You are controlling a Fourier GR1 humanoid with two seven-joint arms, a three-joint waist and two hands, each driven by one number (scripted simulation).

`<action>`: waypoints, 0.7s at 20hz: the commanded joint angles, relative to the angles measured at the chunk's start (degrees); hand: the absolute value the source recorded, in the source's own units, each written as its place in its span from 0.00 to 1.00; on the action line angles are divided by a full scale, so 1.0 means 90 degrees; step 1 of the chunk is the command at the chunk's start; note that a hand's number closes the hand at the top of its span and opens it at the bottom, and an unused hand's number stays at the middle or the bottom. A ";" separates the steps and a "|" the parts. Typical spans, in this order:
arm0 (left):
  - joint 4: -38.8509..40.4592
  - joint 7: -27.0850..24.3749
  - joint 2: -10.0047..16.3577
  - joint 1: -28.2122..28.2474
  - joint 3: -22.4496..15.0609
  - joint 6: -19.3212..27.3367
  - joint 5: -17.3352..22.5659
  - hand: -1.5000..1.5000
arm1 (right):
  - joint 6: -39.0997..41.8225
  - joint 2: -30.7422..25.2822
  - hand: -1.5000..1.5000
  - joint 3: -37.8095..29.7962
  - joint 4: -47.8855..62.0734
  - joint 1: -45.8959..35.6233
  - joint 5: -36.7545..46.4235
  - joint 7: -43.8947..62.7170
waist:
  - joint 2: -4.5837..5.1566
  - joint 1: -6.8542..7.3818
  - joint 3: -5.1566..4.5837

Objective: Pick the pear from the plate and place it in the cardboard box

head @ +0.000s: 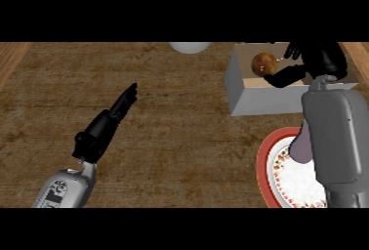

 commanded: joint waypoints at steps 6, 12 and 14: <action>0.0035 -0.0034 -0.0156 0.0035 0.0027 -0.0082 -0.0121 0.50 | -0.0784 0.0077 0.00 -0.0681 0.1626 -0.0255 -0.0948 -0.0859 | 0.0000 -0.0011 0.0003; -0.0244 -0.0027 0.0067 0.0312 0.0085 -0.0246 -0.0063 0.50 | -0.1320 0.0187 0.00 -0.1904 0.1218 -0.0414 -0.2417 -0.1502 | -0.0014 -0.0001 0.0010; 0.0102 -0.0043 -0.0170 0.0060 0.0126 -0.0087 -0.0086 0.50 | -0.1254 0.0343 0.00 -0.2205 0.1204 -0.0217 -0.2961 -0.1775 | -0.0007 -0.0106 0.0008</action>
